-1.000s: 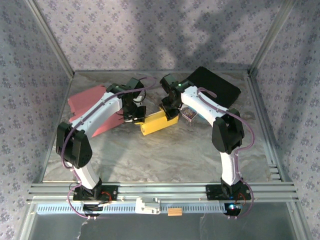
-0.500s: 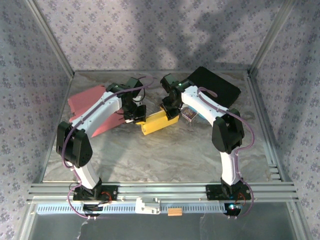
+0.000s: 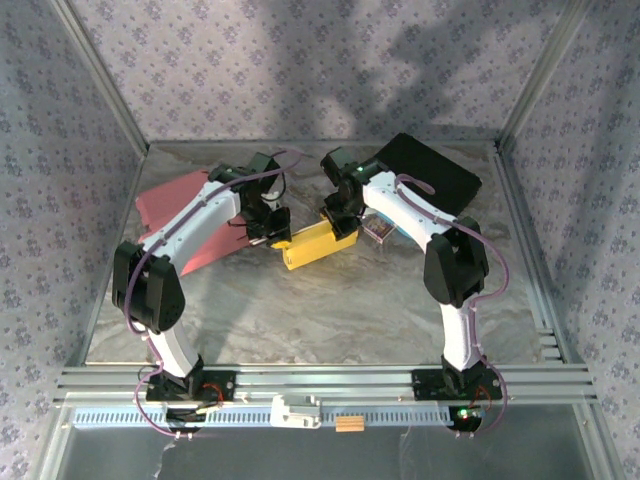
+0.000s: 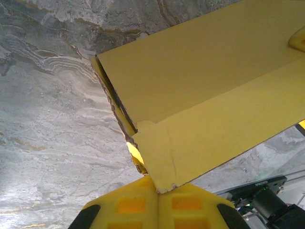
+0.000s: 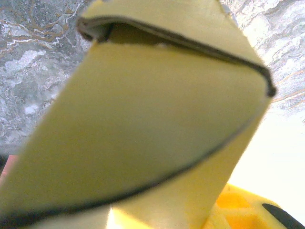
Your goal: Fold the paper box
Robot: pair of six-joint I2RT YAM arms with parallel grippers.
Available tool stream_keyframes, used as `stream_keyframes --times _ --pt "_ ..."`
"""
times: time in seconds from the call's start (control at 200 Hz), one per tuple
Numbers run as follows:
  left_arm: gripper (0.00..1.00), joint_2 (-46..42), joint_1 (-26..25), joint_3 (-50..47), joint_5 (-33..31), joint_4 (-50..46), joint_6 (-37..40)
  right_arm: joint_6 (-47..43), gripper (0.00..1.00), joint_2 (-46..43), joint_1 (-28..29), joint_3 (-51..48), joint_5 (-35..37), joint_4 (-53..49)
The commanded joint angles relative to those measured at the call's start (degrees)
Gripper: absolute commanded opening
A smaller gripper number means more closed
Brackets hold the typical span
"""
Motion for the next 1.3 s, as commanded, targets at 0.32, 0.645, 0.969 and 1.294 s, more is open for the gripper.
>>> stream_keyframes --times 0.32,0.645,0.969,1.294 --pt "0.0 0.4 -0.6 -7.1 1.3 10.1 3.5 -0.5 0.38 2.8 0.7 0.2 -1.1 -2.3" --pt "0.0 0.2 -0.6 -9.6 -0.7 10.0 6.2 -0.7 0.38 3.0 0.6 0.4 -1.3 -2.2" --pt "0.0 2.1 -2.0 -9.3 -5.2 7.8 8.1 -1.1 0.38 3.0 0.4 0.7 -1.4 -2.4" --pt "0.0 3.2 -2.5 -7.4 -7.6 6.4 8.2 -4.5 0.5 1.5 0.1 3.0 0.2 -2.8"
